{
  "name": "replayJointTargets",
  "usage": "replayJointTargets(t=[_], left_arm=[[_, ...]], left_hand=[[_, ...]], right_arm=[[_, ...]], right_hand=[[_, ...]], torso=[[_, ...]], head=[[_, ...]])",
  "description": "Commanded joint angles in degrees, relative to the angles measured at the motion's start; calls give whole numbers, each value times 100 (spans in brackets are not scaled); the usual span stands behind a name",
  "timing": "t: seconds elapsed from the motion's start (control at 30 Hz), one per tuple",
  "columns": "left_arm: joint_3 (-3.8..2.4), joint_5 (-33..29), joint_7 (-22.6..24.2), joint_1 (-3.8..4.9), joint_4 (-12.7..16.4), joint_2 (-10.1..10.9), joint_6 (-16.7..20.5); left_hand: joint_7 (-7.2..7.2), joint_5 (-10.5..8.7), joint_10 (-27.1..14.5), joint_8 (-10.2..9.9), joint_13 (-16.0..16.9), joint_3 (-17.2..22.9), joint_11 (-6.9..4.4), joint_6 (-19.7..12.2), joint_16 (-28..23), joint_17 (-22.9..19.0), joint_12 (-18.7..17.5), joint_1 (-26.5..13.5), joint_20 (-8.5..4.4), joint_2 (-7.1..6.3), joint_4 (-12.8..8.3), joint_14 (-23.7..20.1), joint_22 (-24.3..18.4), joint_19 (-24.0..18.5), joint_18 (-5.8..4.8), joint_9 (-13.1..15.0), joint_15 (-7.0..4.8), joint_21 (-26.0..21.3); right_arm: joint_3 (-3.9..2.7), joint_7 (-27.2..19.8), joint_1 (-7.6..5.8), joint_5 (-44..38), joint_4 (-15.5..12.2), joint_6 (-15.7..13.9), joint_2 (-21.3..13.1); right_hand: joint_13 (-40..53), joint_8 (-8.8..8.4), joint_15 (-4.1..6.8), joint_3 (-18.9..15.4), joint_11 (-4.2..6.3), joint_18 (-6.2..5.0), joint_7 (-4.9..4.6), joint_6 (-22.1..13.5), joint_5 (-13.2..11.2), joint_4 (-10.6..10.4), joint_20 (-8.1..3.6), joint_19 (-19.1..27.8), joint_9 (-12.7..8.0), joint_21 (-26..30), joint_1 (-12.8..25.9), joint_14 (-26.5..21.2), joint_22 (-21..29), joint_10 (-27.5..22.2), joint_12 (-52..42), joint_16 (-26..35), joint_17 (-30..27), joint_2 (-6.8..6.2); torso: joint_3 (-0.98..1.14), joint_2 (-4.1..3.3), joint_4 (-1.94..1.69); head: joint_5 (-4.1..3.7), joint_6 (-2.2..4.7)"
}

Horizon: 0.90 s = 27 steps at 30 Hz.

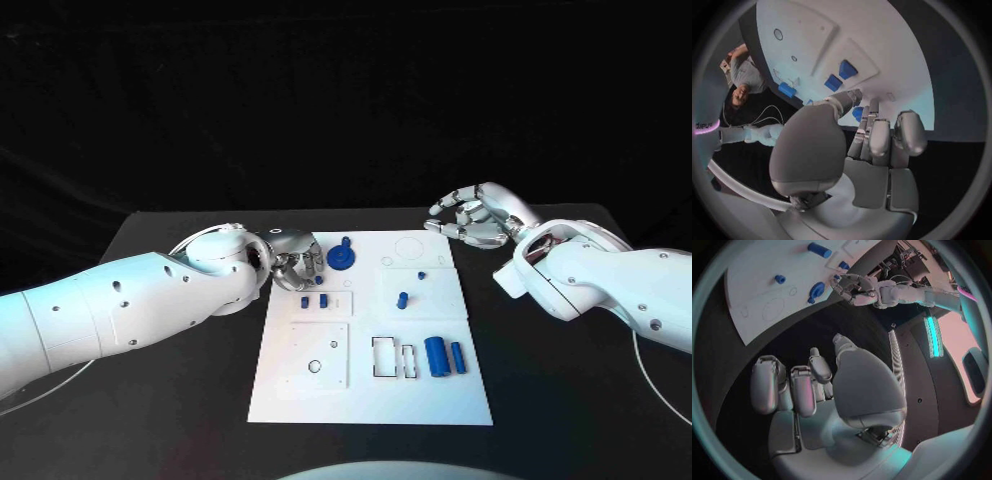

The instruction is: Assemble the parts on the task board

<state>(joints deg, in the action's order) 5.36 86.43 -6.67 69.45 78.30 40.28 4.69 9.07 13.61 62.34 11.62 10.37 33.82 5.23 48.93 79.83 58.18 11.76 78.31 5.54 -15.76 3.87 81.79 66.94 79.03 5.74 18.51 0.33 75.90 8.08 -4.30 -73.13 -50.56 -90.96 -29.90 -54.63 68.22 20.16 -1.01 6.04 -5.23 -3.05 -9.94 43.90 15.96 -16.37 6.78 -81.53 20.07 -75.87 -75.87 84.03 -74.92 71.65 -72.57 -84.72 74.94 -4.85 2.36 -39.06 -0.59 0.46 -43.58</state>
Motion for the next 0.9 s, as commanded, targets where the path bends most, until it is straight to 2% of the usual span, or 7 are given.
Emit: replayJointTargets(t=[0.03,0.17,0.3,0.47,0.5,0.57,0.9], left_arm=[[-11,-14,-19,1,-5,53,66],[-42,-245,110,2,-46,174,277],[-81,-1314,386,13,-114,333,585],[-110,-3538,1207,43,-158,576,1060],[-112,-3965,1379,47,-150,615,1102],[-115,-5103,1825,54,-98,714,1121],[-112,-7445,2876,49,481,1059,863]], left_hand=[[-6,0,-43,-22,-6,-39,7,-21,-26,-10,-29,1,34,-16,-2,-18,-5,0,-71,-3,39,-36],[7,6,-20,28,7,8,9,82,-14,10,-21,65,39,45,-19,-8,-4,1,-71,21,39,-36],[9,19,7,132,16,71,21,272,-38,-78,-17,91,46,89,-16,-28,-128,-59,-44,65,51,-115],[38,23,129,227,66,148,32,423,-474,-1010,88,37,62,146,20,-395,-912,-508,119,105,62,-676],[45,21,118,230,68,148,37,426,-542,-1163,92,28,63,149,24,-456,-1045,-586,146,106,66,-773],[81,9,-21,252,66,136,81,437,-1474,-2788,106,6,108,189,29,-1428,-2699,-1679,463,119,113,-2096],[0,2,316,310,193,-260,-9,498,-1951,-3109,443,-157,127,212,133,-2008,-3161,-2154,477,149,91,-2832]], right_arm=[[0,14,5,-85,13,45,-3],[0,99,6,-217,74,244,-8],[0,196,6,-637,128,561,-12],[1,422,7,-1760,183,1153,6],[1,476,9,-2035,185,1242,15],[3,640,25,-2804,179,1428,50],[10,1419,180,-4834,109,1734,230]], right_hand=[[-95,27,34,46,20,-69,4,-51,15,19,-7,52,-12,71,-114,300,-495,-118,97,53,280,-24],[-2116,53,83,643,64,-229,20,63,-157,208,-60,454,-75,793,-739,85,-35,-1696,2081,481,-381,-20],[-2975,48,117,1350,87,-277,57,334,-289,256,-89,578,-111,1105,-1011,2,156,-1834,3219,753,-720,-243],[-4607,-85,64,2354,-4,-224,21,709,-532,510,-68,351,-171,898,-877,100,-14,-1237,5074,805,-749,-676],[-4657,-85,70,2386,24,-205,39,740,-537,566,-62,314,-169,833,-893,113,-59,-1206,5125,775,-702,-703],[-4890,-120,88,2488,51,-175,72,844,-588,677,-74,228,-174,685,-762,149,-172,-1006,5354,700,-598,-777],[-5217,-185,64,2505,42,-131,110,955,-726,685,-89,128,-180,508,-395,193,-315,-900,5731,602,-465,-978]], torso=[[2,1,1],[-4,5,2],[0,14,-1],[0,14,-3],[-2,9,-4],[-2,0,5],[-6,-12,-1]], head=[[-4,4],[-25,21],[-101,66],[-228,110],[-248,119],[-295,143],[-405,176]])
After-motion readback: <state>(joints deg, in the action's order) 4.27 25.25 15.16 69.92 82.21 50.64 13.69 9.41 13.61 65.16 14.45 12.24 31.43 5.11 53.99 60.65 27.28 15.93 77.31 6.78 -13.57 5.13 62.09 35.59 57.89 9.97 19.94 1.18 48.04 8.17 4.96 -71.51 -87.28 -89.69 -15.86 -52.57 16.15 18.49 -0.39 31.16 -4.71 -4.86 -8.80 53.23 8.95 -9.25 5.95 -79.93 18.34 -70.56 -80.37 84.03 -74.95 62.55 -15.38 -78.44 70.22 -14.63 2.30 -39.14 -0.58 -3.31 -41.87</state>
